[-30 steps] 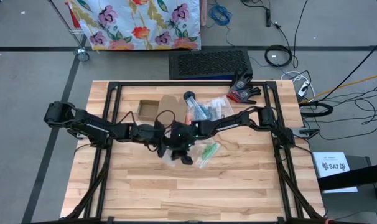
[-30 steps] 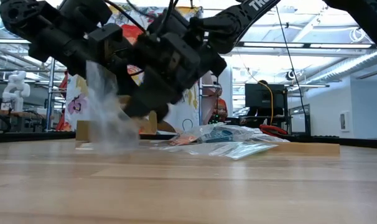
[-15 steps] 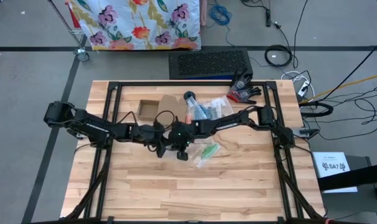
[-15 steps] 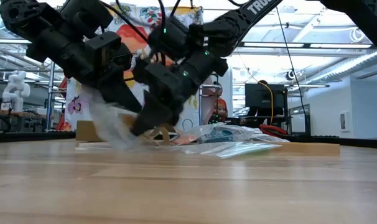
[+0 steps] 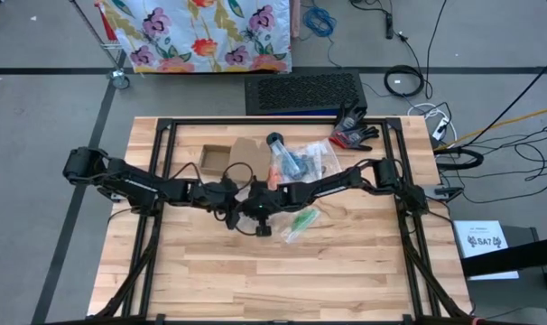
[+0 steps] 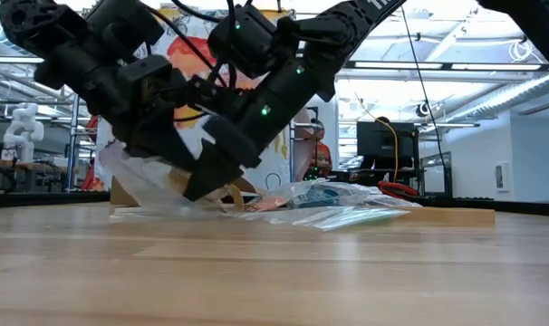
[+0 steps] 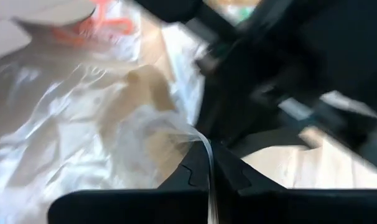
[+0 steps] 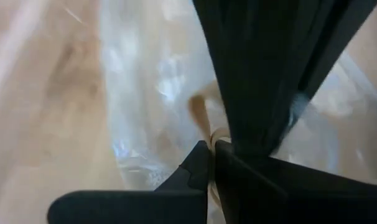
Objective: Sort rubber bands
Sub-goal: Put the brown rubber band into the transparent zip bag
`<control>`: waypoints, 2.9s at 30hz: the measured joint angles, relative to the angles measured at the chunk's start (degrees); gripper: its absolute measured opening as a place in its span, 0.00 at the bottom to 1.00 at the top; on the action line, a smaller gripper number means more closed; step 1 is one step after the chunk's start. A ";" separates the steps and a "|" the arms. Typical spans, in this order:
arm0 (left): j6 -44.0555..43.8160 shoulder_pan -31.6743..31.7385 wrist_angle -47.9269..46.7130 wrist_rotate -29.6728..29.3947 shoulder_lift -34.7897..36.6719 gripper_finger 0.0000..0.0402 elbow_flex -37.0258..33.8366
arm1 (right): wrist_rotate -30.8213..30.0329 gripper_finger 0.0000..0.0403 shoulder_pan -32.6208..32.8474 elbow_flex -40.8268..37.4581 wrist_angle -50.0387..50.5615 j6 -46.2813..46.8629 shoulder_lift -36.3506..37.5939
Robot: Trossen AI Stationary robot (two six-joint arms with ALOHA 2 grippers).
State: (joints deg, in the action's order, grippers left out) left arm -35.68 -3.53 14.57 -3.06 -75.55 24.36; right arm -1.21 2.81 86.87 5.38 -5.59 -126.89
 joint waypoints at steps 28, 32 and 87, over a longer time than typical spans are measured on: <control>-0.99 0.00 -8.32 -3.31 -0.11 0.00 -0.11 | 1.32 0.41 -2.06 0.26 13.73 3.25 7.92; -0.99 -0.02 -8.04 -3.31 -0.11 0.00 -0.11 | -1.13 0.41 -2.89 0.20 19.19 2.56 7.40; -1.30 -0.02 -7.65 -2.63 -0.07 0.00 -0.13 | 1.45 0.50 -3.56 0.15 14.32 -7.05 4.94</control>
State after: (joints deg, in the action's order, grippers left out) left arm -36.97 -3.55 6.91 -5.69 -75.61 24.23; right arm 0.24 -0.75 87.02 19.71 -12.64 -121.95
